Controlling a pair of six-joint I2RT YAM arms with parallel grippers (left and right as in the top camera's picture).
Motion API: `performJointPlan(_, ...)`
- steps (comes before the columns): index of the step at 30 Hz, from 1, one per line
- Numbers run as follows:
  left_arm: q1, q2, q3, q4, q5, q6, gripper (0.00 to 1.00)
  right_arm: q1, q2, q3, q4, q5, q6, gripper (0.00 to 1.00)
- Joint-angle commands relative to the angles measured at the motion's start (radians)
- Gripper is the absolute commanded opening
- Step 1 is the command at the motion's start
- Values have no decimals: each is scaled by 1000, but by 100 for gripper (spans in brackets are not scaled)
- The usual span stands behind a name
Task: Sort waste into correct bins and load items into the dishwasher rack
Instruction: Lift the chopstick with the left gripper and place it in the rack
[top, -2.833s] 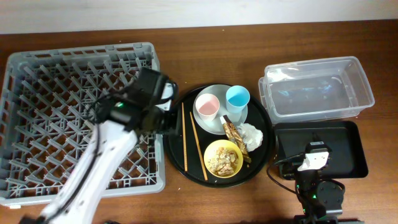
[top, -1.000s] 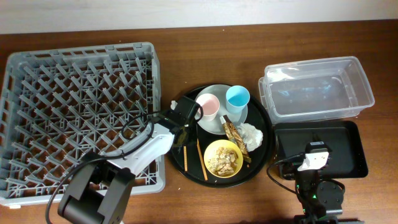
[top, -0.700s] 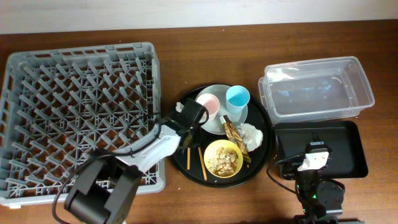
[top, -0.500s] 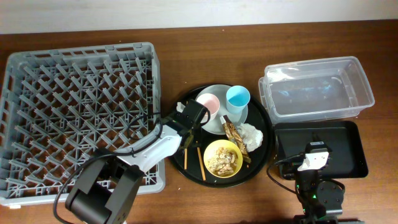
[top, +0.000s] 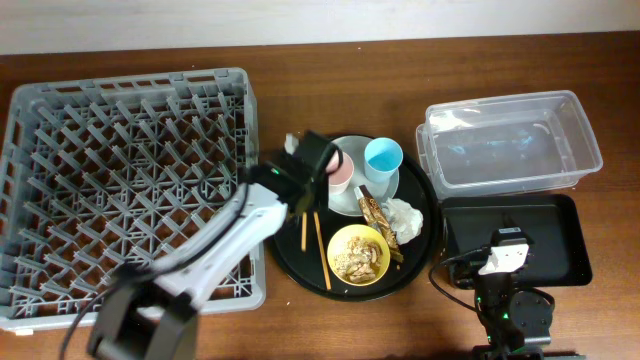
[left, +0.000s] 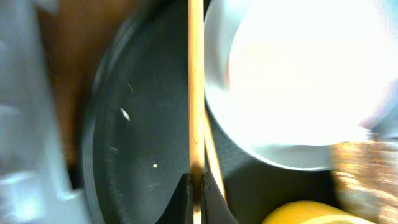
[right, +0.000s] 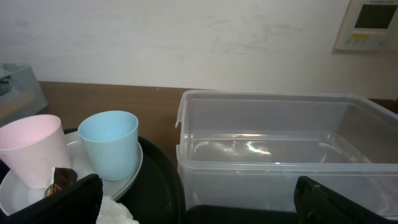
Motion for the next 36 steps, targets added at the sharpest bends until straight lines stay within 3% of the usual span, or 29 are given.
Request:
performJointPlan(1,57,-77,91,-89,-84,145,1,-6,-5,-5,-4,2,9,99)
performJointPlan(4,134,-81,92,-154,-113,223,1,-6,-5,-5,-4,2,9,99)
performJointPlan(10,283,-58,91,-223,-111,229,1,-6,-5,-5,-4,2,9,99)
performJointPlan(20,371,52,91,-210,-32,229,1,-6,-5,-5,-4,2,9,99)
performJointPlan(24,372,55,92,-209,-33,229,34,-6,-5,-5,-4,2,9,99)
performJointPlan(26,372,51,101,-210,-32,229,58,-6,-5,-5,-4,2,9,99)
performJointPlan(30,371,31,139,-254,-4,228,61,-6,-5,-5,-4,2,9,98)
performJointPlan(34,343,-40,159,-306,259,226,53,-6,-5,-5,-4,2,9,99)
performJointPlan(36,302,-60,159,-316,292,195,53,-6,-5,-5,-4,2,9,99)
